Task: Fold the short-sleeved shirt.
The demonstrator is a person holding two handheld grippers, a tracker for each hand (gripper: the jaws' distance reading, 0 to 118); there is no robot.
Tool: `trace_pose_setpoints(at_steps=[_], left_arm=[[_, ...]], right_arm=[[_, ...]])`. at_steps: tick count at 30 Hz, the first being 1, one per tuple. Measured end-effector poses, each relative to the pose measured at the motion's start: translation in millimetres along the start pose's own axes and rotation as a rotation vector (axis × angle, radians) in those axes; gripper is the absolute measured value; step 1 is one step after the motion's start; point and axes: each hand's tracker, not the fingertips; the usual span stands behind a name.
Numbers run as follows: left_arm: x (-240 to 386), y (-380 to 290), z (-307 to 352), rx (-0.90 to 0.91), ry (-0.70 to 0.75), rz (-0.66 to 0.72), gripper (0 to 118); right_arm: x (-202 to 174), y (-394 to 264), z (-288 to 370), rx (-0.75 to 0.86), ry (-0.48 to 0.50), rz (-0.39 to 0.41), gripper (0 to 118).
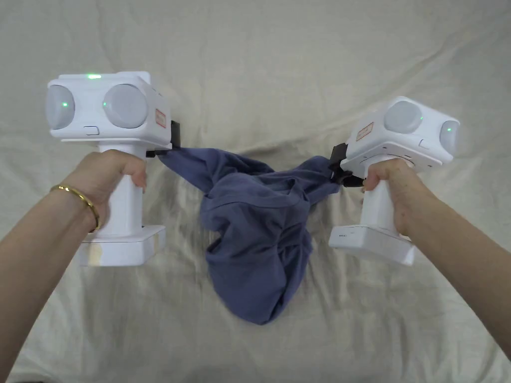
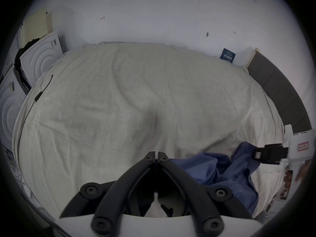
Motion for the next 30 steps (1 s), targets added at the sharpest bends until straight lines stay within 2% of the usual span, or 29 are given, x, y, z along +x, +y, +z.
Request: trace_pose_setpoints(at_steps=[2,4,7,11,12,13,17,20,22,26,28,30], left_arm=[[-2.8,1.6,13.1,0.024,-0.019,0.028,1],[-7.7,6.5,30.8,0.044,-0.057,0.081,1],[-15.0,14.1,67.9,0.098,-0.075,0.118,1],[-22.0,24.0,122.5,0.217,-0.04,0.091,1],[-24.5,26.6,139.4,0.216,-0.045,0.079,1],[-26.5,29.2,153.4,0.234,-0.041,0.071,1],[-39.2,44.2,224.5,0.347,0.028,0.009,1],[-47.6,61.0,262.6,0.424,0.062,0.024,1],[-62.5,79.2,283.9,0.462,0.044,0.078,1],[-68.2,90.8,325.7,0.539,0.056,0.067,1],[-69.2,96.5,341.8,0.576,0.02,0.088,1],[-62.6,103.1,355.2,0.604,0.044,0.066,1]], right_arm=[[6.8,1.8,31.8,0.055,-0.002,0.044,4],[14.2,0.2,71.0,0.112,0.053,0.107,4],[29.1,-1.5,132.7,0.183,0.127,0.146,4],[47.8,-8.9,209.9,0.312,0.13,0.186,4],[48.1,-7.6,211.2,0.347,0.111,0.186,4],[55.2,-13.4,251.8,0.371,0.102,0.195,4],[64.5,-21.2,328.4,0.509,0.051,0.223,4],[76.6,-22.7,369.8,0.597,0.022,0.201,4],[75.8,-33.3,393.0,0.632,0.03,0.155,4],[90.7,-17.1,421.5,0.697,0.058,0.079,4],[86.3,-12.4,435.3,0.736,0.068,0.068,4],[82.8,-8.2,450.2,0.765,0.069,0.075,4]])
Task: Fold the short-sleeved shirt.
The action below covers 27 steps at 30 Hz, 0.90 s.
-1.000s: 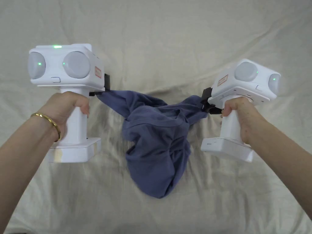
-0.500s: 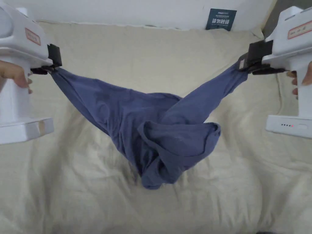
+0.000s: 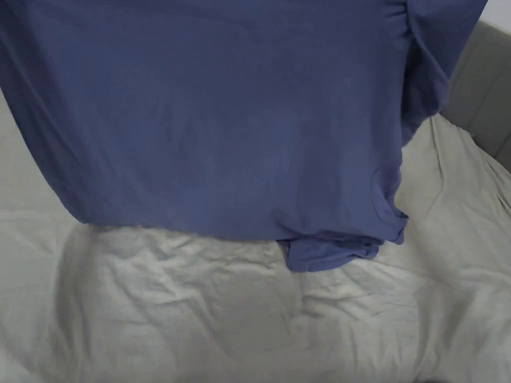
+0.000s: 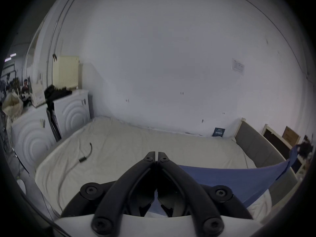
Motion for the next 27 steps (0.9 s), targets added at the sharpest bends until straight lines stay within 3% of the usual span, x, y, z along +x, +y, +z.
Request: trace_pose_setpoints(at_steps=[2,3,6,7,12,16,21,24,27], left_arm=[[10.1,9.6,-1.1,0.048,0.043,-0.077,1],[15.3,14.8,-4.2,0.054,0.073,-0.088,1],[22.4,35.7,-23.7,0.04,0.087,-0.069,1],[27.0,41.1,-29.8,0.039,0.093,-0.072,1],[55.1,62.6,-60.1,0.086,0.205,-0.254,1],[66.6,84.6,-83.3,0.155,0.218,-0.236,1],[73.4,128.7,-119.7,0.219,0.223,-0.156,1],[78.2,151.7,-134.4,0.26,0.225,-0.139,1],[84.6,164.4,-139.4,0.379,0.231,-0.15,1]], right_arm=[[4.4,-19.1,-11.9,0.042,0.02,0.017,4],[1.0,13.2,-11.9,0.045,0.005,0.019,4],[-4.0,16.7,-21.5,0.07,-0.025,0.028,4],[-33.0,65.5,-29.5,0.082,-0.033,0.035,4],[-55.0,109.3,-62.7,0.16,-0.104,0.089,4],[-77.8,137.5,-81.4,0.196,-0.115,0.048,4],[-100.5,186.4,-103.8,0.27,-0.148,0.092,4],[-105.3,217.3,-110.7,0.332,-0.147,0.075,4],[-115.1,235.0,-112.0,0.38,-0.191,0.133,4]])
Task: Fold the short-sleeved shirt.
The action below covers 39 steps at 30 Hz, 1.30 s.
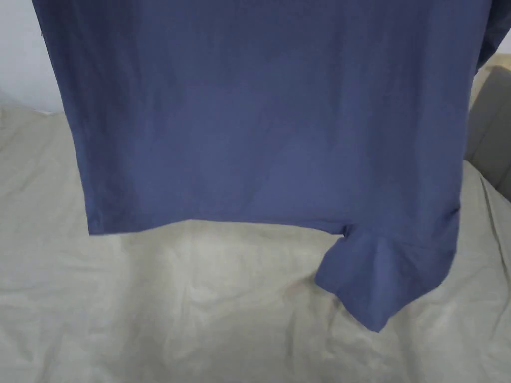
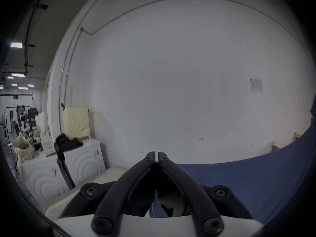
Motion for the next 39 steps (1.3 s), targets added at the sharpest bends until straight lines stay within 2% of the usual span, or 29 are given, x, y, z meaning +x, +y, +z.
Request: trace_pose_setpoints(at_steps=[2,5,8,10,12,14,15,17,20,23,25,30,34,39], left_arm=[[5.3,2.7,-6.2,0.039,0.031,-0.05,1],[4.6,0.8,-8.1,0.034,0.016,-0.018,1],[5.2,-19.9,-0.3,0.016,-0.001,0.019,1],[8.9,-44.9,10.3,0.024,-0.038,-0.065,1],[10.9,-71.2,22.3,-0.022,-0.057,-0.113,1],[7.4,-96.1,36.0,-0.07,-0.085,-0.076,1],[4.6,-110.4,45.0,-0.101,-0.09,-0.033,1],[-0.8,-138.6,66.4,-0.154,-0.103,0.039,1],[-7.3,-186.1,103.3,-0.213,-0.15,0.008,1],[-15.7,-234.4,144.9,-0.296,-0.174,-0.005,1],[-27.3,-266.9,171.6,-0.338,-0.232,0.044,1],[-45.4,-358.6,227.0,-0.491,-0.208,0.094,1],[-55.2,-429.9,257.8,-0.652,-0.165,0.03,1],[-68.4,-485.9,285.7,-0.803,-0.1,-0.036,1]], right_arm=[[-2.8,4.7,-0.8,0.012,0.001,0.008,4],[1.1,6.6,0.4,0.026,0.017,-0.004,4],[12.0,-12.1,14.8,0.042,0.059,-0.054,4],[24.0,-34.1,25.4,0.013,0.133,-0.101,4],[32.3,-59.0,39.3,-0.042,0.143,-0.09,4],[41.9,-88.9,53.4,-0.079,0.199,-0.064,4],[46.2,-105.3,61.1,-0.098,0.204,-0.066,4],[54.8,-140.9,81.3,-0.156,0.277,-0.066,4],[72.2,-200.6,104.5,-0.244,0.29,-0.092,4],[86.9,-268.8,124.6,-0.331,0.236,-0.07,4],[97.4,-318.1,143.5,-0.409,0.254,-0.106,4],[129.1,-437.6,173.7,-0.628,0.283,-0.128,4],[138.1,-514.6,201.1,-0.788,0.234,-0.116,4],[146.0,-578.0,230.5,-0.932,0.184,-0.2,4]])
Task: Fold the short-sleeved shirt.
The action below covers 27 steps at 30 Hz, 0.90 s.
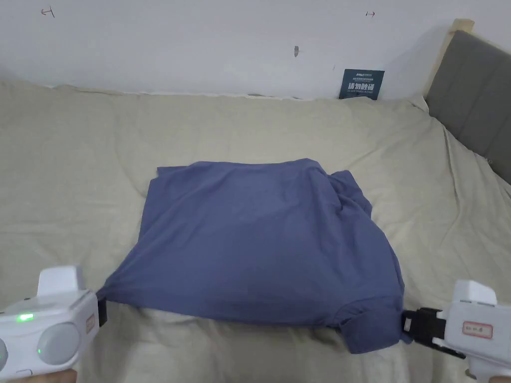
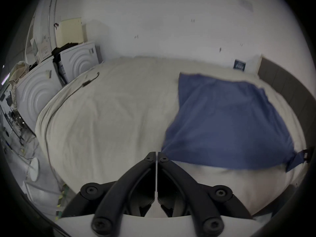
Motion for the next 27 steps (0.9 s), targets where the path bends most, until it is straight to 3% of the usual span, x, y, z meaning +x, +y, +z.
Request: trace_pose_setpoints(at_steps=[3,5,7,8,9,10,11,12,13,21,27], left_arm=[[-6.0,-18.5,-1.9,-0.048,0.072,-0.076,2],[-15.9,-22.3,-0.6,-0.059,0.086,-0.055,2],[-26.0,-23.2,2.2,-0.064,0.094,0.005,12],[-30.3,-21.1,3.8,-0.062,0.085,0.036,33],[-33.2,-17.7,6.2,-0.052,0.076,0.068,61],[-34.9,-15.9,8.8,-0.04,0.074,0.088,86],[-35.4,-12.1,13.9,-0.008,0.062,0.104,111],[-33.9,-7.8,21.4,0.041,0.046,0.109,118],[-31.7,-3.2,29.1,0.088,0.029,0.106,118],[9.4,30.4,89.7,0.424,-0.059,0.048,118],[47.0,22.7,110.2,0.623,0.014,-0.079,118]], right_arm=[[8.2,-22.4,-7.5,-0.021,-0.007,-0.044,4],[17.5,-26.8,-12.5,-0.026,-0.002,-0.07,4],[17.7,-28.9,-11.8,-0.023,0.007,-0.072,4],[16.0,-27.3,-10.5,-0.019,0.004,-0.073,14],[13.7,-25.3,-9.2,-0.013,-0.017,-0.062,35],[12.5,-23.1,-6.1,0.01,-0.051,-0.031,63],[10.3,-20.9,-1.4,0.042,-0.058,-0.003,99],[7.6,-19.4,5.5,0.086,-0.067,0.018,113],[1.0,-19.4,12.6,0.145,-0.068,0.039,117],[-47.0,-7.9,69.8,0.545,-0.14,0.267,118],[-79.6,-7.6,94.5,0.653,-0.122,0.304,118]])
